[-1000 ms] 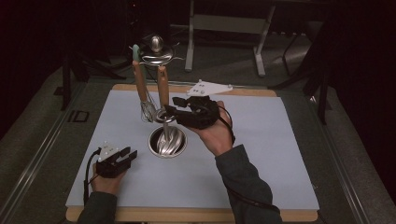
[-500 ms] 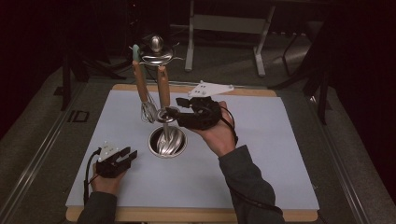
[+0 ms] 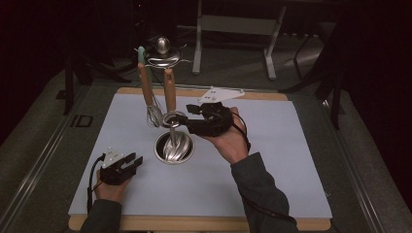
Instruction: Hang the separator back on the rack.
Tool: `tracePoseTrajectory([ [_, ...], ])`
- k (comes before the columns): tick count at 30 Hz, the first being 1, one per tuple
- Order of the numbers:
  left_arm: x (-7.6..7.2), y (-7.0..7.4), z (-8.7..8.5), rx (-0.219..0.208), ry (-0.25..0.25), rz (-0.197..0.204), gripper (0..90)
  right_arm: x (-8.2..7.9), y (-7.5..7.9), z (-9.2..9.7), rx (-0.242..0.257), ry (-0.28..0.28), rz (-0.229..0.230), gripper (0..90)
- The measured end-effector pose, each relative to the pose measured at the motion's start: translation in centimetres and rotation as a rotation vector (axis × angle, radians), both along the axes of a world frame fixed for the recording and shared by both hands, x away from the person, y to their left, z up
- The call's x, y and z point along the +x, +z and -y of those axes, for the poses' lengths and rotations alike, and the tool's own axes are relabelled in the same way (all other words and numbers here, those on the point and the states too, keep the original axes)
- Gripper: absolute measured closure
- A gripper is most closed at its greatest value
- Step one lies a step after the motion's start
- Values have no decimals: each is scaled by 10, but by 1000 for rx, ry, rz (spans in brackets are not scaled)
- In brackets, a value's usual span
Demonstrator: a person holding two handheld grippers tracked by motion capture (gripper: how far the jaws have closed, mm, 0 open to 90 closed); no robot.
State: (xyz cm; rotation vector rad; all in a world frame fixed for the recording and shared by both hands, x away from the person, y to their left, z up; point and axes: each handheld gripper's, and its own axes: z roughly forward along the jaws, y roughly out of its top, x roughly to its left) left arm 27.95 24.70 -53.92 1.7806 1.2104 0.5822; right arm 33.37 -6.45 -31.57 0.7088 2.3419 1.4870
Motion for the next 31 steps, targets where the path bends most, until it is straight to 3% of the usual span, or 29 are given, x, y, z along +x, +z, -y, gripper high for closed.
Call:
tracePoseTrajectory([
  [11,0,0,0,3,-1,0,626,0,-5,6,-11,2,-24,510],
  [23,0,0,0,5,0,-4,626,1,-22,18,-42,0,-61,502],
  [31,1,0,0,0,1,-5,625,-3,-41,46,-72,-24,-84,491],
])
